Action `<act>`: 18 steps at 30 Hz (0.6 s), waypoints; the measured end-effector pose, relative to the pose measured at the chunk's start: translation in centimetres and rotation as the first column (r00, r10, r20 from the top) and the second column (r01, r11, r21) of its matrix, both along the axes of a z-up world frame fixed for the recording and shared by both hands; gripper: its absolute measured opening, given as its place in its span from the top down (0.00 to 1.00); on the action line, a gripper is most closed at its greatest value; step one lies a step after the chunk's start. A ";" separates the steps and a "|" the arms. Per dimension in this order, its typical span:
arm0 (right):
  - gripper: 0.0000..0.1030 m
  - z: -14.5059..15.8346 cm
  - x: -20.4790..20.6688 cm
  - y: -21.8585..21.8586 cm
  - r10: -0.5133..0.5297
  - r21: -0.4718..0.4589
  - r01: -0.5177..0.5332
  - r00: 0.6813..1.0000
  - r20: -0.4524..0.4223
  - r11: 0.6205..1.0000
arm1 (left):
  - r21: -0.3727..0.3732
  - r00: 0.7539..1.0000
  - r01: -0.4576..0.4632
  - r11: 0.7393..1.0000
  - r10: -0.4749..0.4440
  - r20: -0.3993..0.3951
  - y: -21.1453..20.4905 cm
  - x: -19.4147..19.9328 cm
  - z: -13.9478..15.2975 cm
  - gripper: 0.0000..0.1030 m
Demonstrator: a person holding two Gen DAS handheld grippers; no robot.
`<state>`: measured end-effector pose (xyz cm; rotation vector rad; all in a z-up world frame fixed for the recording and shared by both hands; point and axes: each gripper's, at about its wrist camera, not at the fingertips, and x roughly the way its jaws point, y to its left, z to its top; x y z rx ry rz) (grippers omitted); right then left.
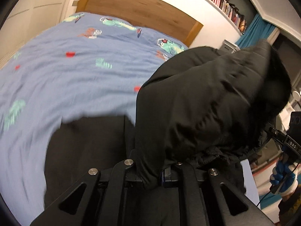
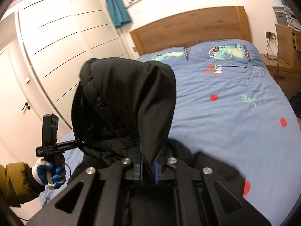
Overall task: Fold large clothes
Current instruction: 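Lift the hood with both grippers and fold it down over the folded hem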
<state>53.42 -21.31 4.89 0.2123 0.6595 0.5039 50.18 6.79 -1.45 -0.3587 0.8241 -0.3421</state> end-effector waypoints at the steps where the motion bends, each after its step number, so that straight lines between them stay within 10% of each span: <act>1: 0.92 -0.7 -1.8 0.1 0.002 0.005 -0.002 1.000 0.002 1.000 | 0.001 1.000 0.008 1.000 -0.008 -0.003 0.0 -1.4 -0.9 0.89; 10: 0.92 -11.7 -11.2 -1.0 -0.047 0.013 0.048 0.997 -0.067 0.999 | 0.052 0.997 0.054 0.997 -0.057 0.058 -1.0 -8.6 -7.3 0.88; 18: 0.92 -12.9 -14.8 -1.7 -0.079 0.074 0.074 0.995 0.063 0.995 | 0.114 0.984 0.078 0.990 -0.095 0.153 -1.4 -12.0 -7.5 0.81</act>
